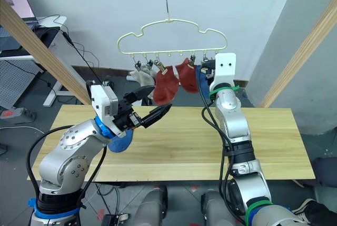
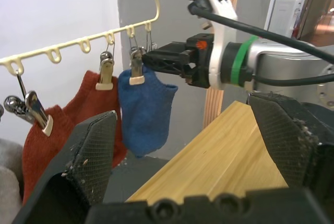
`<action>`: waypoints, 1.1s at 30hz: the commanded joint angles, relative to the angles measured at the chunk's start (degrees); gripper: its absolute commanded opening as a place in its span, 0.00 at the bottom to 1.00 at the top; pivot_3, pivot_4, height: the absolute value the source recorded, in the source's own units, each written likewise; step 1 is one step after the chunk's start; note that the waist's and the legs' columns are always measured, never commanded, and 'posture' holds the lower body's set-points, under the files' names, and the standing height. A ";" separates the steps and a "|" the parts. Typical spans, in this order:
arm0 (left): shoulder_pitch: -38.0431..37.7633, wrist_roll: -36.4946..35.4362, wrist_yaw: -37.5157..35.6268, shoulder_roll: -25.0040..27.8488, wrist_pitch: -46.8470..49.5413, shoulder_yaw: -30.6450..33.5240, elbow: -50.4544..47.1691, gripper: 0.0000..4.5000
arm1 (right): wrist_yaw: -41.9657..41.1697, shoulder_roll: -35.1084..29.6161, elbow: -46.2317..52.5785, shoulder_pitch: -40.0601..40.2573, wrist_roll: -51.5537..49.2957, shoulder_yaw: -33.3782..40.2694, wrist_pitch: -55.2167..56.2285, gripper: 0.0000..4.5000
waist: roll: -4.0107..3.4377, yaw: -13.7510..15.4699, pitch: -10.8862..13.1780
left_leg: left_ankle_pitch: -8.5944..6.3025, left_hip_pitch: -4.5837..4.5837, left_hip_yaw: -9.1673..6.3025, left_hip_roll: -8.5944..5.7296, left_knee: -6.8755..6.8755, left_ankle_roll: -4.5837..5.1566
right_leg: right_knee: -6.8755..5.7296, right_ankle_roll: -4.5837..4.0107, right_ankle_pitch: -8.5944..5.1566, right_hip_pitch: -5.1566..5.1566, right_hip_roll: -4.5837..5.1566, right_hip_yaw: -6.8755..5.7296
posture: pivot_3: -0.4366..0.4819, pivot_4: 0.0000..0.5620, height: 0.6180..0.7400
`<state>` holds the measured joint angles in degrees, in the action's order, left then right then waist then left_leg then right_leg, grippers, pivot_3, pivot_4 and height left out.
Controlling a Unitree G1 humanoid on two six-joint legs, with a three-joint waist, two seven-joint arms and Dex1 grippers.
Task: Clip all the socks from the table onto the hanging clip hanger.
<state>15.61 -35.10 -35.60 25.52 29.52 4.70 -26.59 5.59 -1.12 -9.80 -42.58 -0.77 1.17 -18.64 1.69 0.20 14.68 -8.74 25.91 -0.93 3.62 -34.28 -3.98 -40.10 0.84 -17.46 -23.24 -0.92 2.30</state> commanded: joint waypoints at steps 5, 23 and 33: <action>-0.33 -0.06 0.02 0.47 -0.65 -0.24 -2.33 1.00 | 1.19 0.22 0.09 -2.34 0.16 0.99 2.97 0.52 | 0.00 0.03 0.00 | 0.00 0.00 0.00 0.00 0.00 0.00 | 0.00 0.00 0.00 0.00 0.00 -0.01 | 0.62 0.40 1.00; -0.71 0.69 0.31 0.53 -0.53 -1.17 -2.60 1.00 | 0.76 1.23 0.09 -3.13 0.05 0.65 3.69 0.24 | 0.00 0.05 0.00 | 0.00 0.00 0.00 0.00 0.00 0.00 | -0.01 0.00 0.00 0.00 0.00 0.00 | 0.62 0.41 1.00; -1.43 0.87 1.16 0.26 -0.41 -1.30 -2.45 1.00 | -2.29 -2.03 0.73 -3.19 -0.63 1.25 1.93 0.00 | 0.00 0.20 0.00 | 0.00 0.00 0.00 -0.01 0.00 0.00 | 0.00 0.00 0.00 0.00 0.00 0.00 | 0.62 0.42 1.00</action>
<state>14.26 -34.59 -35.01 25.53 29.64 3.11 -26.80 4.62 -2.15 -11.09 -44.26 -0.98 1.44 -16.44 1.69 0.40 14.68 -8.74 25.91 -0.92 3.61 -34.29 -3.97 -40.10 0.84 -17.46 -23.24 -0.91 2.29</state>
